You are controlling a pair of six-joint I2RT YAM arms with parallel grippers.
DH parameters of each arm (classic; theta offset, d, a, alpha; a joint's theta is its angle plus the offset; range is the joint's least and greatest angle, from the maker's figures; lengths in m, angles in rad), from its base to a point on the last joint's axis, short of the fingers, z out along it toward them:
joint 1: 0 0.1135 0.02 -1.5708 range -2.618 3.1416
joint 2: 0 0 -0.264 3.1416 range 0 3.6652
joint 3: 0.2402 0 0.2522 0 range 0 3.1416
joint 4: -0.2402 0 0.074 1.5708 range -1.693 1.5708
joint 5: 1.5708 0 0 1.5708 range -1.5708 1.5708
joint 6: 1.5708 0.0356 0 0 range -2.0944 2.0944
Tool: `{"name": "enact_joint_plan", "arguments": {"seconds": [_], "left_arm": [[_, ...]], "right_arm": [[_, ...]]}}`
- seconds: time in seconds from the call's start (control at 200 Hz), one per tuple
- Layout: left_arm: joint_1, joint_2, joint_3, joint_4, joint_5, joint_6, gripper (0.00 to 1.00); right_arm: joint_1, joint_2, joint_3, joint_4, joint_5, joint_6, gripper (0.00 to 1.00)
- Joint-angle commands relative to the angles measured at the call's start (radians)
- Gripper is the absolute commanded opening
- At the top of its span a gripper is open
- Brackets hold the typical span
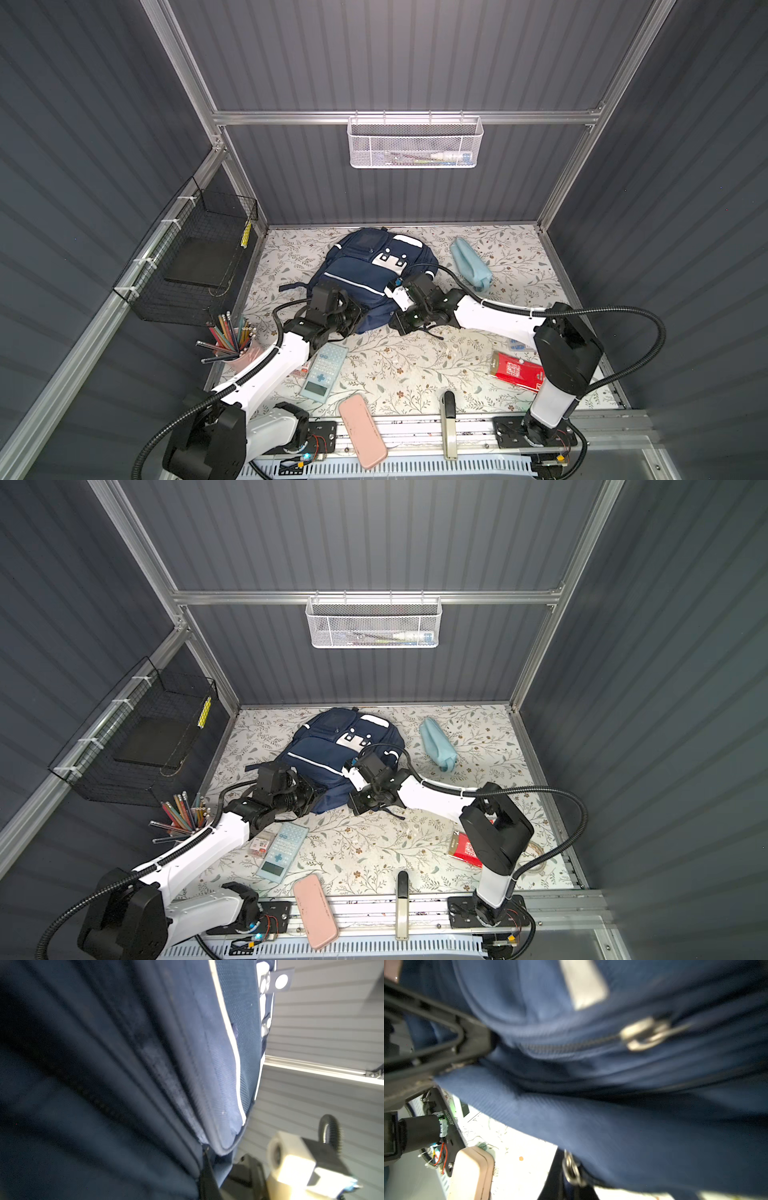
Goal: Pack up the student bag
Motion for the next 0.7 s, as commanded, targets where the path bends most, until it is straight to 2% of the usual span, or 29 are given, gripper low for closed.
{"name": "enact_joint_plan", "arguments": {"seconds": [0.0, 0.06, 0.105, 0.185, 0.225, 0.305, 0.45, 0.59, 0.695], "left_arm": [[-0.004, -0.001, 0.019, 0.054, -0.033, 0.018, 0.00], [0.002, 0.000, 0.013, 0.055, -0.023, 0.006, 0.00], [0.019, -0.022, 0.014, 0.034, -0.039, 0.021, 0.00], [0.035, -0.066, 0.036, -0.046, -0.093, 0.073, 0.00], [0.037, -0.072, 0.050, -0.077, -0.108, 0.095, 0.00], [0.037, -0.057, 0.053, -0.082, -0.091, 0.103, 0.00], [0.037, -0.061, 0.007, -0.039, -0.089, 0.076, 0.00], [0.037, -0.076, 0.002, -0.045, -0.082, 0.072, 0.00], [0.037, -0.091, 0.009, -0.058, -0.083, 0.077, 0.00]], "right_arm": [[0.008, -0.019, 0.012, 0.041, -0.088, 0.033, 0.00], [0.008, -0.019, 0.033, -0.022, -0.039, 0.013, 0.00], [-0.002, -0.025, 0.031, -0.080, 0.053, -0.010, 0.00], [-0.066, -0.049, -0.022, -0.148, 0.123, -0.014, 0.00], [-0.099, -0.067, -0.053, -0.189, 0.155, -0.022, 0.04], [-0.151, -0.109, -0.105, -0.218, 0.210, -0.053, 0.07], [-0.268, -0.132, -0.158, -0.183, 0.174, -0.089, 0.05], [-0.367, -0.060, -0.141, -0.154, 0.166, -0.128, 0.05], [-0.407, -0.015, -0.124, -0.122, 0.113, -0.142, 0.06]]}}
